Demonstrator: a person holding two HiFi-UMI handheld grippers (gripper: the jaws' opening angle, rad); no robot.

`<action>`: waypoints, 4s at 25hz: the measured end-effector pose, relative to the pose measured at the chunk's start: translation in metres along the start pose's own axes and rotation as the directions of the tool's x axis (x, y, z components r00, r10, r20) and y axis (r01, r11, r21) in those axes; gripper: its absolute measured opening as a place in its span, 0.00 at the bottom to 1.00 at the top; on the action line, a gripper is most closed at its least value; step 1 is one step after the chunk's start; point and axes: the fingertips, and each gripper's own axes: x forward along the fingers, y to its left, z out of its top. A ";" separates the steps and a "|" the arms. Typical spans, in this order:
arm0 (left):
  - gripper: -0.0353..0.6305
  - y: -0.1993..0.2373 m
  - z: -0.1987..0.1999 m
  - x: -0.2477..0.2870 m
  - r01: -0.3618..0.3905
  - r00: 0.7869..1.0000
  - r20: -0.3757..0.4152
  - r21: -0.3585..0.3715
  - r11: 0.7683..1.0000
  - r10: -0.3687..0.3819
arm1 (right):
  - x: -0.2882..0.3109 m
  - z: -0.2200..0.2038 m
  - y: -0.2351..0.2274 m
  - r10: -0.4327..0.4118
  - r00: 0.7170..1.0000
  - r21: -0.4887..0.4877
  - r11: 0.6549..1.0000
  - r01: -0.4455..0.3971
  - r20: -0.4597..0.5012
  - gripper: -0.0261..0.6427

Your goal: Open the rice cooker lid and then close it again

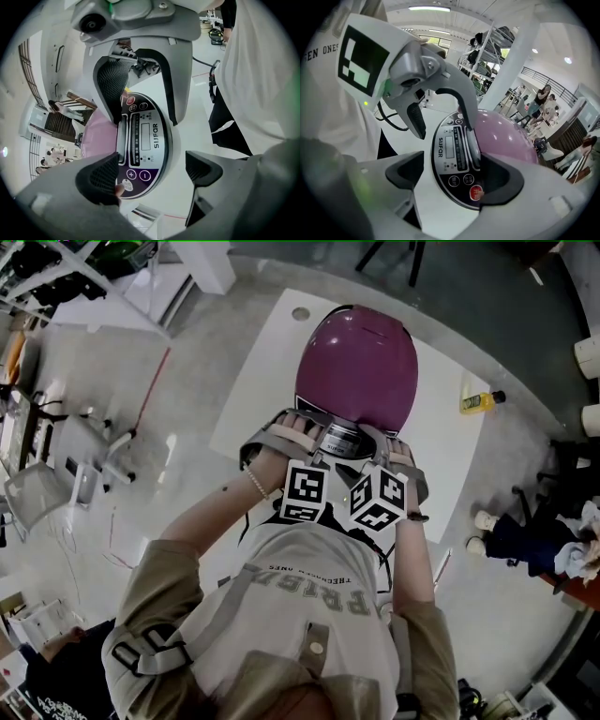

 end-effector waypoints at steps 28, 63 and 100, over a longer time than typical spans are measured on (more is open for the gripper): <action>0.74 0.003 0.000 -0.005 0.053 0.998 0.028 -0.024 0.998 -0.052 | 0.000 -0.003 -0.003 -0.002 0.999 -0.109 0.994 -0.003 -0.037 0.57; 0.74 0.011 0.008 -0.018 0.110 0.964 0.265 -0.269 0.957 -0.036 | -0.016 0.020 -0.020 -0.110 0.954 0.256 0.966 0.037 0.280 0.57; 0.74 0.227 -0.071 -0.084 -0.089 0.810 0.375 -0.680 0.727 0.450 | -0.155 0.011 -0.226 -0.580 0.620 0.661 0.739 0.129 0.528 0.58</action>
